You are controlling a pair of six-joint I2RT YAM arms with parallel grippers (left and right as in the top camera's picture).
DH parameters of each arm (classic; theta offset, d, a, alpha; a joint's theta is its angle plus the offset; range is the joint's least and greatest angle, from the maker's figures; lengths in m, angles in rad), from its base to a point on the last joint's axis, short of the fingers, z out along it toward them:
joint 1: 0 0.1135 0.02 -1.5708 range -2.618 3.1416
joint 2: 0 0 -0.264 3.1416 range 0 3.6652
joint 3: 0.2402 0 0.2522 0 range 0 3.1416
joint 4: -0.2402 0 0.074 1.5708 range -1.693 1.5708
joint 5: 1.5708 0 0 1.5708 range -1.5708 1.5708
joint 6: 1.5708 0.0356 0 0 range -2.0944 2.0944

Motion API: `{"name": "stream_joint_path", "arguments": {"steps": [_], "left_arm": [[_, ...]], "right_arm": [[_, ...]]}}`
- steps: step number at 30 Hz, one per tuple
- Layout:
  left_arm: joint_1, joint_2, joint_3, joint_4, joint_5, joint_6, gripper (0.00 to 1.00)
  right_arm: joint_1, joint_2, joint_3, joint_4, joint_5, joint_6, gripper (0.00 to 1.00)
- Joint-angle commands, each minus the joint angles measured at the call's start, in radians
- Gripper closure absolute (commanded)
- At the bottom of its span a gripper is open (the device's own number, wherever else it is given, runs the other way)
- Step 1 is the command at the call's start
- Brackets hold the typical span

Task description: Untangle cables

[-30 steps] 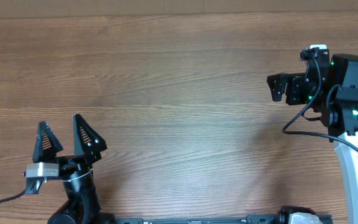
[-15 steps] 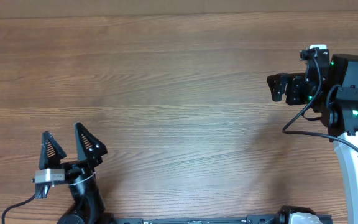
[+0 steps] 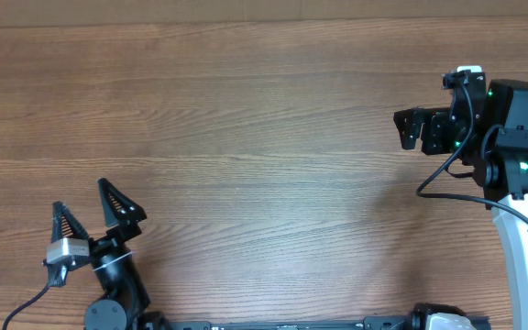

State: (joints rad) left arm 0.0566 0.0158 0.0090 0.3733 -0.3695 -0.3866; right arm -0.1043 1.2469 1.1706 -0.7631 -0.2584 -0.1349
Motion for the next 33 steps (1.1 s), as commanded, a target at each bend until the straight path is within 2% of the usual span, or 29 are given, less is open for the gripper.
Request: {"name": "stream_joint_path", "arguments": {"steps": [1, 21, 33], "left_arm": [[0.048, -0.013, -0.005, -0.042, 0.082, -0.002, 0.0], [0.034, -0.013, -0.005, -0.412, 0.188, -0.002, 0.0], [0.034, -0.011, -0.004, -0.447, 0.311, 0.002, 0.0]], "right_arm": [[-0.003, 0.001, 0.002, 0.002, -0.005, -0.001, 0.0], [-0.003, 0.001, 0.002, 0.002, -0.005, -0.001, 0.0], [-0.003, 0.001, 0.002, 0.002, -0.005, 0.0, 0.0]]}}
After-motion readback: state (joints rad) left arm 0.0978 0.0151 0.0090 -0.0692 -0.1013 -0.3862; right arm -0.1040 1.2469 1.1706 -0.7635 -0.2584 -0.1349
